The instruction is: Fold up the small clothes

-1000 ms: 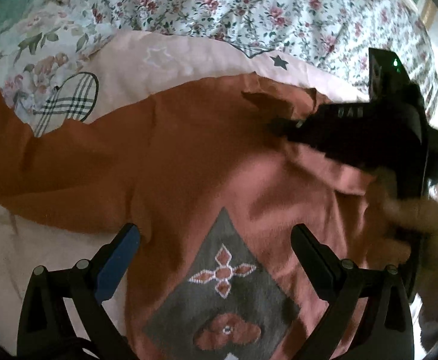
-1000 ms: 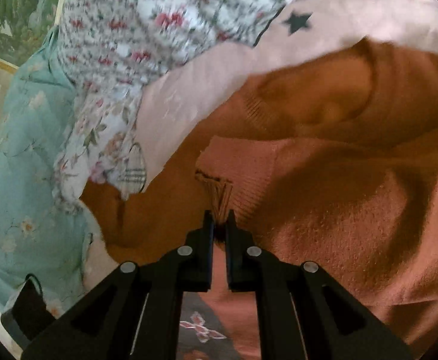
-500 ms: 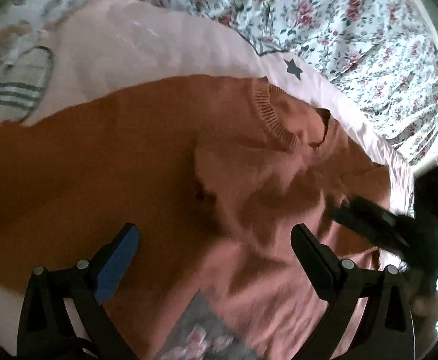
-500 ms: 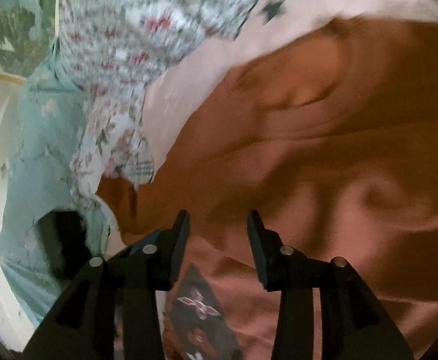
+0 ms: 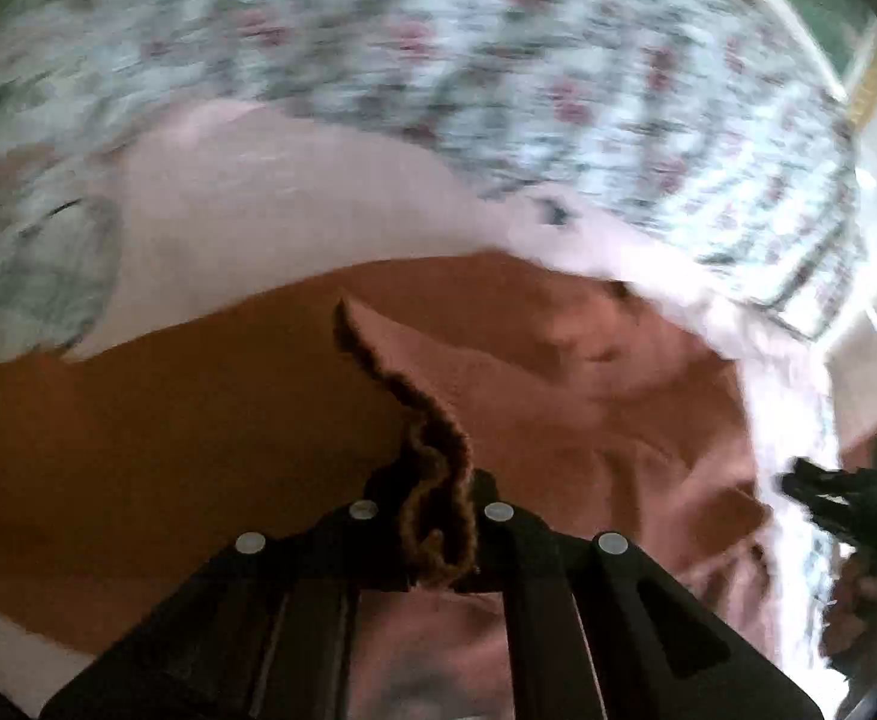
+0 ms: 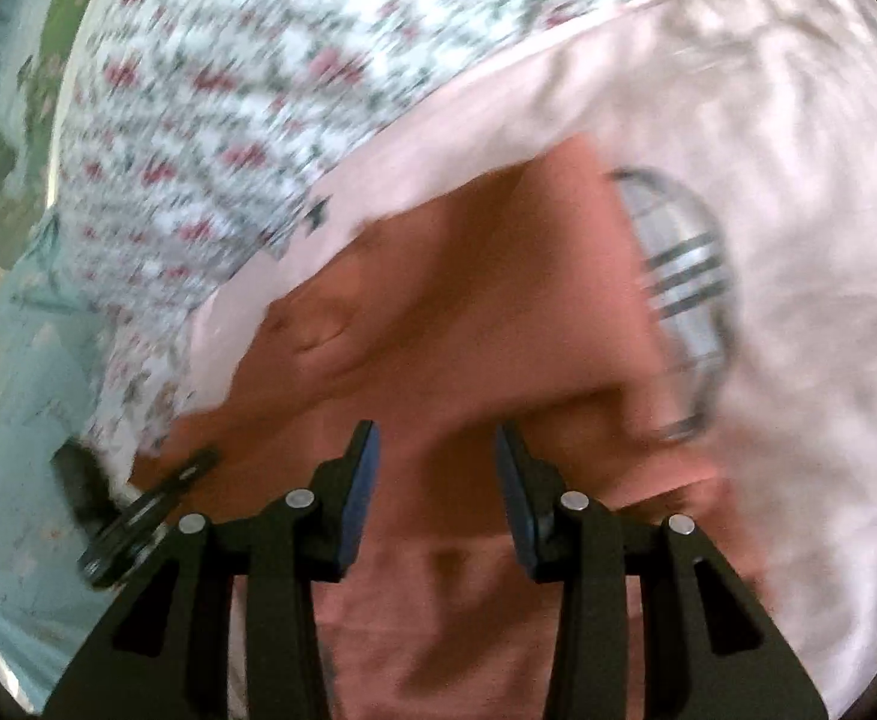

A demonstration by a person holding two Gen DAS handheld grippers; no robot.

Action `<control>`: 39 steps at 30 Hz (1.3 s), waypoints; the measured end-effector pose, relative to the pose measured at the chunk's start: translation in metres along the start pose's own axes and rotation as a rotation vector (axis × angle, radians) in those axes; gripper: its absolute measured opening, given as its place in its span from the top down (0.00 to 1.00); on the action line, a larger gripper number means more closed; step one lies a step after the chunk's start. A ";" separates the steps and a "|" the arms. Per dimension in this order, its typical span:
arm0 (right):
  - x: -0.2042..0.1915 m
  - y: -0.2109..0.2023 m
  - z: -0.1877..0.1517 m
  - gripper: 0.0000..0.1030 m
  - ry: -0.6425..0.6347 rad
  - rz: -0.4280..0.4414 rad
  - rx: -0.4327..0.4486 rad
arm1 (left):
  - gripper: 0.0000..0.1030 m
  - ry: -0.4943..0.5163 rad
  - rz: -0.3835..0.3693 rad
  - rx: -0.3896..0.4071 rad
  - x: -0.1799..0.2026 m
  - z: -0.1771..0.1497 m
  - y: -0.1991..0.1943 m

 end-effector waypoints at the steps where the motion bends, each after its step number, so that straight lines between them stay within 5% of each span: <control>1: 0.011 -0.004 0.003 0.60 0.014 -0.025 0.008 | 0.97 -0.019 0.021 -0.026 -0.013 -0.004 0.005; 7: 0.028 0.001 0.015 0.60 -0.005 -0.130 0.014 | 0.96 -0.069 0.020 -0.075 -0.032 -0.016 0.015; 16: 0.016 0.075 0.026 0.59 -0.166 -0.195 -0.127 | 0.96 -0.073 0.040 -0.087 -0.030 -0.021 0.013; 17: 0.013 0.076 0.028 0.63 -0.198 -0.201 -0.125 | 0.96 -0.069 0.040 -0.089 -0.028 -0.021 0.013; 18: 0.011 0.074 0.032 0.92 -0.217 -0.207 -0.122 | 0.96 -0.068 0.032 -0.089 -0.024 -0.019 0.013; 22: 0.027 0.050 0.053 0.91 -0.151 -0.190 -0.066 | 0.96 -0.041 -0.040 -0.074 -0.001 -0.016 0.009; 28: 0.047 0.065 0.052 0.91 -0.113 -0.197 -0.103 | 0.95 -0.043 -0.019 -0.143 -0.004 -0.027 0.029; 32: 0.018 0.046 0.043 0.80 -0.217 -0.347 -0.043 | 0.92 -0.064 -0.043 -0.152 -0.015 -0.028 0.027; 34: -0.005 0.035 0.027 0.77 -0.284 -0.291 -0.017 | 0.91 -0.050 -0.034 -0.150 -0.014 -0.029 0.024; 36: -0.019 0.042 0.010 0.69 -0.341 -0.260 -0.056 | 0.91 -0.029 -0.025 -0.151 -0.012 -0.029 0.023; 39: 0.000 0.062 -0.006 0.69 -0.357 -0.359 -0.129 | 0.90 -0.006 -0.016 -0.146 -0.014 -0.032 0.017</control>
Point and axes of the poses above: each gripper's, at about its wrist camera, not at the fingertips, and y roughly the way its jaws point, x to its right, z to its top, the point moved 2 cm from there along y, roughly the way its jaws point, and after that the axes turned 1 degree about x, right-handed, at the moved point
